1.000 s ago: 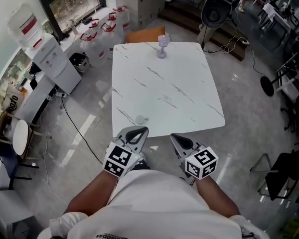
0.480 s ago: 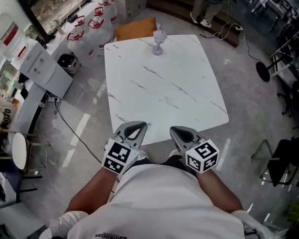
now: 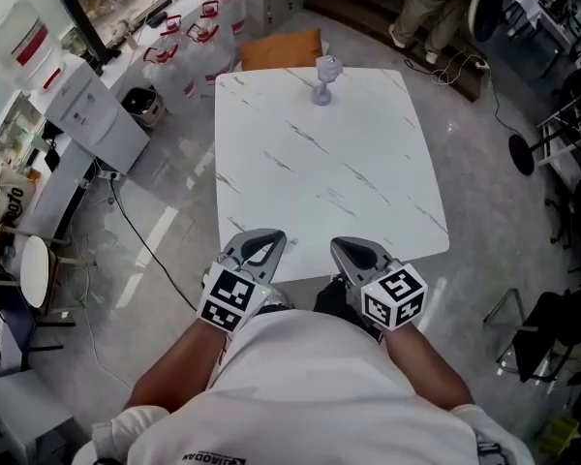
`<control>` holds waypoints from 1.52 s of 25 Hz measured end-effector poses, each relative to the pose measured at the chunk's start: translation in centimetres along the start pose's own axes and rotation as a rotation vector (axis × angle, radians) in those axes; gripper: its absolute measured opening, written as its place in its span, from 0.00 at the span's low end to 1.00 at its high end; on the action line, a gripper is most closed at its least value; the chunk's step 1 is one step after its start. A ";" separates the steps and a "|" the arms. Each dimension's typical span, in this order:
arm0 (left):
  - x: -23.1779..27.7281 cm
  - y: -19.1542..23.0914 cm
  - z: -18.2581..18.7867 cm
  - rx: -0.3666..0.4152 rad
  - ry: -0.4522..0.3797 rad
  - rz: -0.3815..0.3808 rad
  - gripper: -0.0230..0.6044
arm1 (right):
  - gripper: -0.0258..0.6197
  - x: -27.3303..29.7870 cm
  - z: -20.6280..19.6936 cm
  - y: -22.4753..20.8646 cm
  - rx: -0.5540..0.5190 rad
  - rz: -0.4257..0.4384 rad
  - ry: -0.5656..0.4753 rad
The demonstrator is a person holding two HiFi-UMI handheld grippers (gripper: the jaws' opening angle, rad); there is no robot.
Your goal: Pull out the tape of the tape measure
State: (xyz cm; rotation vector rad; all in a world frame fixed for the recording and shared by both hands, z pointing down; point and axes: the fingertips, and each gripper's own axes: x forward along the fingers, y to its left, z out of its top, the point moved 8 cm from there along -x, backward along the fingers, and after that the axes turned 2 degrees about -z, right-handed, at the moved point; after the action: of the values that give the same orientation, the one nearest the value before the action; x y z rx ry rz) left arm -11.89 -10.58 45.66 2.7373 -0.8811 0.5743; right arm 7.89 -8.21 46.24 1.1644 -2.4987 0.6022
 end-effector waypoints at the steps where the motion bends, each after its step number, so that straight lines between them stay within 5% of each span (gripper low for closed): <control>1: 0.1 0.1 0.1 0.002 0.001 0.005 0.05 | 0.05 0.2 0.2 -0.2 -0.005 0.008 0.000; 19: 2.1 1.4 1.4 0.019 0.011 0.062 0.05 | 0.05 2.3 1.2 -3.2 -0.008 0.078 0.030; 29: 2.3 1.2 1.9 0.066 -0.014 0.049 0.33 | 0.05 2.3 1.2 -3.2 -0.011 0.081 0.032; 38: 2.1 1.1 0.4 0.068 0.033 0.067 0.43 | 0.05 2.0 1.0 -2.6 -0.013 0.083 0.033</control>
State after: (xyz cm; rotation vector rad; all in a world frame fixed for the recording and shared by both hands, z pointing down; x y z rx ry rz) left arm -10.87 -12.66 46.32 2.7590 -0.9660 0.6717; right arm 8.62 -11.51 46.93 1.0422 -2.5290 0.6212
